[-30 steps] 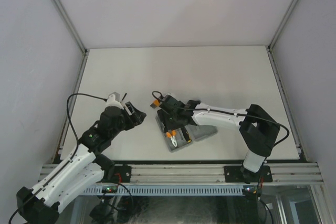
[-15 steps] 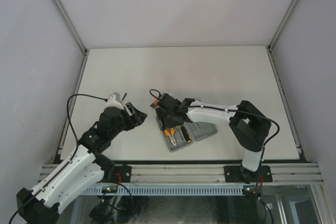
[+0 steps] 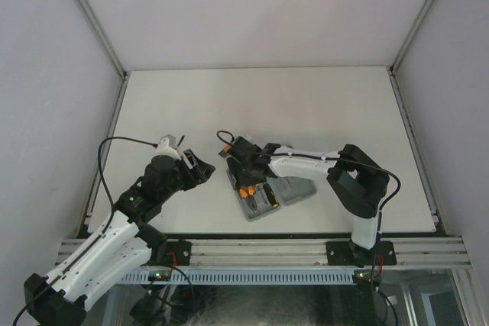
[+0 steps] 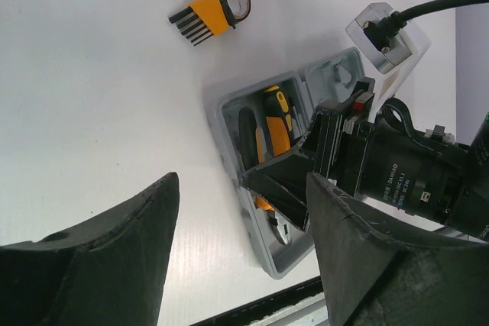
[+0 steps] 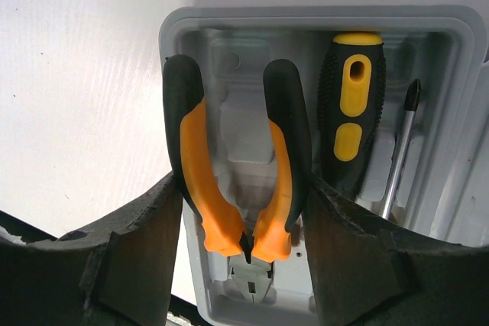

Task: Sort the tools into containers
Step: Place the pliers in the storage box.

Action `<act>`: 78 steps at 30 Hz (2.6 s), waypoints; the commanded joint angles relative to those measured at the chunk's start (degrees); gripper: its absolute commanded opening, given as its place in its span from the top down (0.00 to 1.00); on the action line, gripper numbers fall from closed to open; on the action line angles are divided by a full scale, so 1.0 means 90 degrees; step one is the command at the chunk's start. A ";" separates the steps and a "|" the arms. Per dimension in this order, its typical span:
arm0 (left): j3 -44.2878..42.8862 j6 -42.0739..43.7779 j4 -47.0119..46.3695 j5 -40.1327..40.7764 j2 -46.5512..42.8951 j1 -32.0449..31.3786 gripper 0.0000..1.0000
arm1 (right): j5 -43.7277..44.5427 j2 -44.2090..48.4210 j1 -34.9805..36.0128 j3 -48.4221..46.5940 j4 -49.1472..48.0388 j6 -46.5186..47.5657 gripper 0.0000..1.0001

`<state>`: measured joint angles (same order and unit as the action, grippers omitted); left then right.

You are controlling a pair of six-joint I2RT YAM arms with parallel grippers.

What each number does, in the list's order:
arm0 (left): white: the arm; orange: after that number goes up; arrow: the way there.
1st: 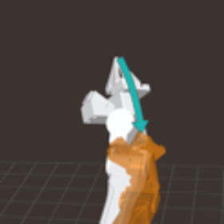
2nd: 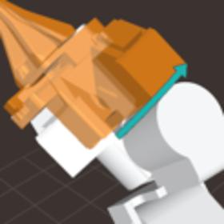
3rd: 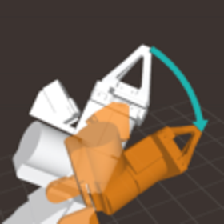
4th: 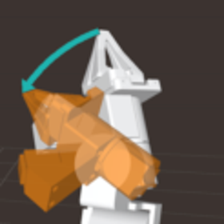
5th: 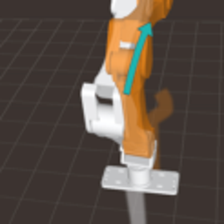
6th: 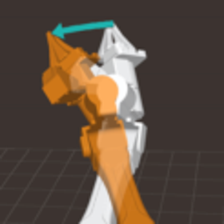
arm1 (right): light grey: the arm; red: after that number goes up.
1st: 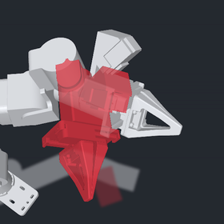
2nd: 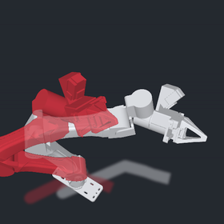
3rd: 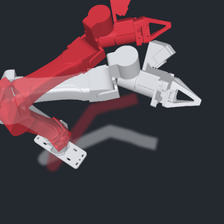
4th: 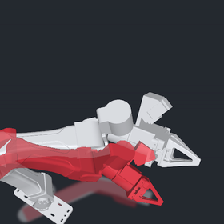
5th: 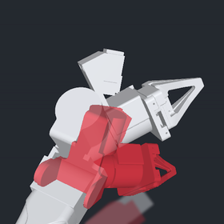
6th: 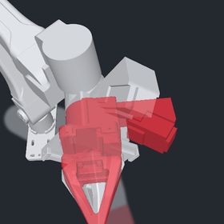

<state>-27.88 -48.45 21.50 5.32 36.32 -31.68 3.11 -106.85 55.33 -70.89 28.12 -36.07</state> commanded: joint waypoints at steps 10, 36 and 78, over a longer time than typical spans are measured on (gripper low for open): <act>0.0113 0.0012 -0.0313 -0.0134 0.0021 0.0043 0.29 | 0.0372 0.0456 -0.0011 -0.0279 -0.0121 -0.0123 0.40; 0.0173 0.0031 -0.0489 -0.0270 0.0320 0.0042 0.33 | 0.0570 0.0676 0.0130 -0.0231 -0.0294 0.0161 0.51; 0.0169 0.0147 -0.0600 -0.0337 0.0726 0.0041 0.39 | 0.0724 0.0466 0.0152 -0.0237 -0.0347 0.0297 0.53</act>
<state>-26.61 -48.38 17.91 2.76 42.41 -31.68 7.97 -105.21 56.73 -71.00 25.52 -34.37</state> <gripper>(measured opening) 0.616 0.476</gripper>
